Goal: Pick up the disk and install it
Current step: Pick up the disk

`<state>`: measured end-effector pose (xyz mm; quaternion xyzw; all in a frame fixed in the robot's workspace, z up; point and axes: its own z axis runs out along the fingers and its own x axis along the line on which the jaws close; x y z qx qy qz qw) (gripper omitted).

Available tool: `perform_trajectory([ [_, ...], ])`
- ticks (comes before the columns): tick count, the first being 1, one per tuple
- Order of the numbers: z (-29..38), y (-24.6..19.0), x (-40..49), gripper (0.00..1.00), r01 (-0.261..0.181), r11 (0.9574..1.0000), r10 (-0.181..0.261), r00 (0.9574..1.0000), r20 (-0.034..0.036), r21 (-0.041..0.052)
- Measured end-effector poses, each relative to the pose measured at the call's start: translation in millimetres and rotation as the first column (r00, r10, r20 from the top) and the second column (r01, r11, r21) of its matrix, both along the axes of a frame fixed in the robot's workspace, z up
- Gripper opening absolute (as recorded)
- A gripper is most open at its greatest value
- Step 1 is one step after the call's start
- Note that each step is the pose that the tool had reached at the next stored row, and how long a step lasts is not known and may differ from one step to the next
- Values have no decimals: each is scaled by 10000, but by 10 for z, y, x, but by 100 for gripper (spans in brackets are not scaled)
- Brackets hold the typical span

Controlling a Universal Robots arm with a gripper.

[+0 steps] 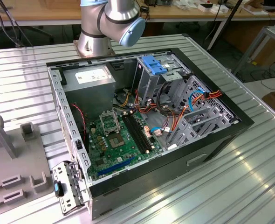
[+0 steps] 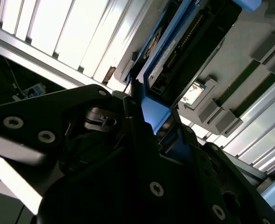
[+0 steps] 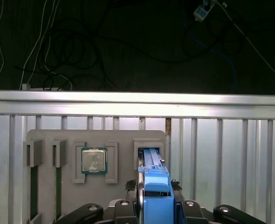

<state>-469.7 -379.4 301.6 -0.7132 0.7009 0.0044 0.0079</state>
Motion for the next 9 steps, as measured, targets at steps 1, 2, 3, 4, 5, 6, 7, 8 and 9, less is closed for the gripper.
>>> perform_trajectory([
  [1,0,0,0,37,-61,10000,61,10000,1,0],
  [2,0,0,0,37,-135,9999,135,9999,0,1],
  [3,0,0,0,37,-136,9999,136,9999,0,0],
  [4,0,0,0,37,-137,9999,137,9999,0,0],
  [5,0,0,0,37,-138,9999,138,9999,0,0],
  [6,0,0,0,37,-138,9999,138,9999,0,0],
  [7,0,0,0,37,-138,9999,138,9999,0,0],
  [8,0,0,0,37,-138,9999,138,9999,0,0],
  [9,0,0,0,37,-131,9999,131,9999,0,0],
])
